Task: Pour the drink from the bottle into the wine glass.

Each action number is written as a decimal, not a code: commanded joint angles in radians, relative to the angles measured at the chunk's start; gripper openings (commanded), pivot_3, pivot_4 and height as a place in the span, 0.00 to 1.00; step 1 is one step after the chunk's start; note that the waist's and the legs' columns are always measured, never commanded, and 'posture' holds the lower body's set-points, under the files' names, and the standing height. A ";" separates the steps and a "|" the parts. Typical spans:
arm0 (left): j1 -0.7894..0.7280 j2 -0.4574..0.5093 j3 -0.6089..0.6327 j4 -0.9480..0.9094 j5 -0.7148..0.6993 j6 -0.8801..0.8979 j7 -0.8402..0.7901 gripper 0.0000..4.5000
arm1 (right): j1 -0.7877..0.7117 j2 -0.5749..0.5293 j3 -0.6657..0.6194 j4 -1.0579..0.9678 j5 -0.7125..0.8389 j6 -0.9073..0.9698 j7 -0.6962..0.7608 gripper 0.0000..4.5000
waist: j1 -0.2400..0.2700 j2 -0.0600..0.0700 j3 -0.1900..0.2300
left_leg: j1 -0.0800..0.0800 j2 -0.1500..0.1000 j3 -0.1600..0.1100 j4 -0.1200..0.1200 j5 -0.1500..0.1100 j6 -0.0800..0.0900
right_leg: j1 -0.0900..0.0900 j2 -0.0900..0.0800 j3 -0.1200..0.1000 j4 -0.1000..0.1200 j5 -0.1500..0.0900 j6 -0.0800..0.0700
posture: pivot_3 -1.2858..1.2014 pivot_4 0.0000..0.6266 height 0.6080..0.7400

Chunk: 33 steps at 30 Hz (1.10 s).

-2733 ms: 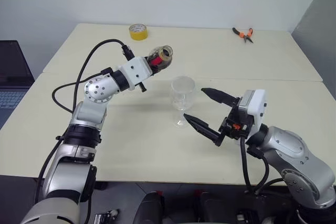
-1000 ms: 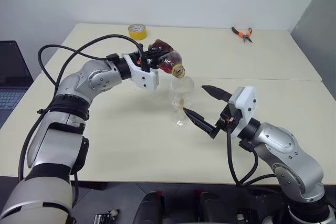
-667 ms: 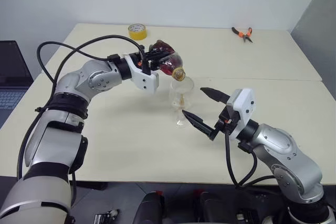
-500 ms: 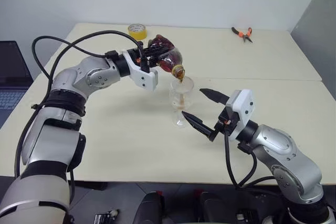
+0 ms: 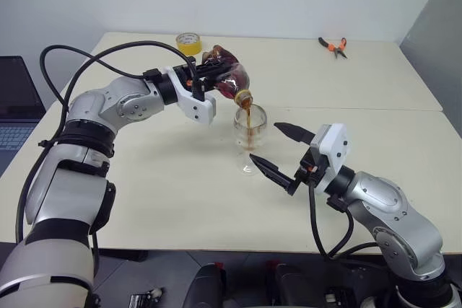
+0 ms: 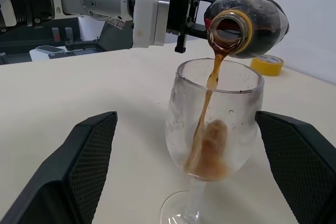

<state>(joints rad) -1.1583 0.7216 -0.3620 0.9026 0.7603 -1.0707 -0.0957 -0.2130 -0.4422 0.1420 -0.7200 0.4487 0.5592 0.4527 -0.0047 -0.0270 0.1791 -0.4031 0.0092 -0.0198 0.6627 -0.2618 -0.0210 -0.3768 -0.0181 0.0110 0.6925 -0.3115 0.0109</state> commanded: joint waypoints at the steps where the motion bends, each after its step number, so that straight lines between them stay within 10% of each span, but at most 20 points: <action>1: -0.047 0.021 0.006 -0.004 0.000 -0.001 0.039 0.15 | -0.002 0.001 -0.001 -0.020 -0.009 -0.010 0.001 1.00 | 0.000 0.000 0.000 | 0.000 0.000 0.000 0.000 0.000 0.000 | 0.000 0.000 0.000 0.000 0.000 0.000 | 0.52 0.24 1.00; 33: -0.067 0.031 -0.017 0.009 0.038 0.040 0.111 0.14 | 0.002 -0.002 -0.009 -0.034 -0.004 0.005 -0.001 1.00 | 0.000 0.000 0.000 | -0.001 0.000 0.003 0.001 0.000 0.000 | -0.004 0.000 0.000 0.004 0.000 0.000 | 0.52 0.24 1.00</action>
<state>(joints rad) -1.1854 0.7318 -0.3885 0.9199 0.8082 -1.0334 -0.0101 -0.2094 -0.4427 0.1419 -0.7201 0.4429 0.5659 0.4527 -0.0047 -0.0271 0.1791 -0.4041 0.0093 -0.0168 0.6635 -0.2617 -0.0212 -0.3806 -0.0181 0.0114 0.6964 -0.3115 0.0110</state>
